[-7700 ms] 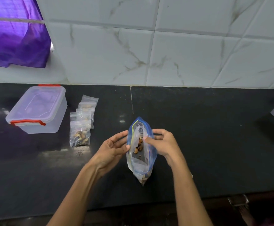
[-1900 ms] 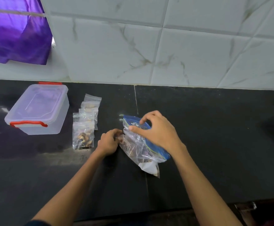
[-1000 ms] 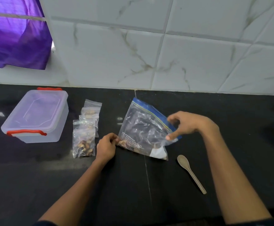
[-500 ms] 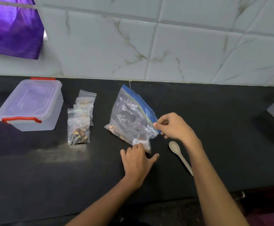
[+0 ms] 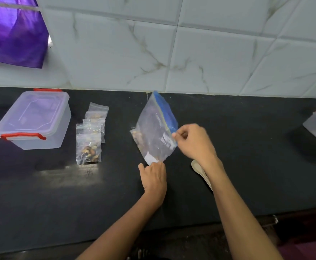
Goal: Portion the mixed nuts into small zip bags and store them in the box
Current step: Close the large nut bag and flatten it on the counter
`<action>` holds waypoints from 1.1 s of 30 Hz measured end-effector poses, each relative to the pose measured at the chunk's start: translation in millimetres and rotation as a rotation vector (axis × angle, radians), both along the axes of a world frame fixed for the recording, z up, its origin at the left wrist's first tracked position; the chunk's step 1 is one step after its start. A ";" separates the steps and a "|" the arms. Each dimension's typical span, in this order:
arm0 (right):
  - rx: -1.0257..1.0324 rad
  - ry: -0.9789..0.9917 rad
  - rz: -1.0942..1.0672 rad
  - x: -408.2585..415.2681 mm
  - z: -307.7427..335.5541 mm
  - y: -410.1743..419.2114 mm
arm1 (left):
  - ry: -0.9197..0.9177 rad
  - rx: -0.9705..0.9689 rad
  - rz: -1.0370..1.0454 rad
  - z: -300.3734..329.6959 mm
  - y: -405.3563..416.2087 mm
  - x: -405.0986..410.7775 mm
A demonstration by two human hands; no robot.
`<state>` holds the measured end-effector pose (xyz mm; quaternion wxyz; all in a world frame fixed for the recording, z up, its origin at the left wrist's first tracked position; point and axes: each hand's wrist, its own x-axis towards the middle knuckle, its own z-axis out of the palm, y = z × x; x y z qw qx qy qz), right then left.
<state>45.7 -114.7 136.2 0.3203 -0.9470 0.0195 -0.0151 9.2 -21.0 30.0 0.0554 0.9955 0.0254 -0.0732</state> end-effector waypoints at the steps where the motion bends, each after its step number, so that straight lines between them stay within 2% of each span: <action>1: -0.049 -0.078 -0.022 2.8 7.8 0.2 | 0.010 0.004 -0.014 1.3 -1.5 -0.7; 5: -0.148 -0.148 -0.007 6.0 18.9 5.5 | 0.037 0.007 -0.054 5.9 -7.8 -3.0; 8: -0.117 -0.159 -0.022 2.6 11.3 2.1 | 0.051 -0.004 -0.050 6.2 -5.0 -6.0; 11: 0.027 -0.105 -0.018 2.3 6.4 -4.2 | 0.022 -0.091 -0.015 5.7 -0.4 -9.9; 15: 0.133 0.128 -0.139 11.8 3.5 -3.2 | 0.024 -0.203 0.035 7.0 2.5 -17.4; 18: 0.294 0.134 -0.239 22.4 -3.5 -12.6 | -0.032 -0.262 0.102 7.7 9.7 -17.8; 22: 0.502 0.084 -0.173 22.3 -9.7 -18.5 | -0.141 -0.423 0.278 10.7 35.9 -2.8; 26: 0.826 0.225 -0.121 17.9 -21.4 -19.5 | -0.305 -0.604 0.413 22.2 65.3 16.0; 28: 1.026 0.310 -0.156 13.0 -30.3 -21.7 | -0.391 -0.645 0.384 29.3 69.0 22.5; 30: 1.119 0.368 -0.236 7.8 -41.9 -26.3 | -0.420 -0.714 0.274 30.9 66.0 28.7; 33: 0.961 0.388 -0.322 4.1 -56.8 -38.0 | -0.294 -0.764 0.007 22.0 52.3 36.6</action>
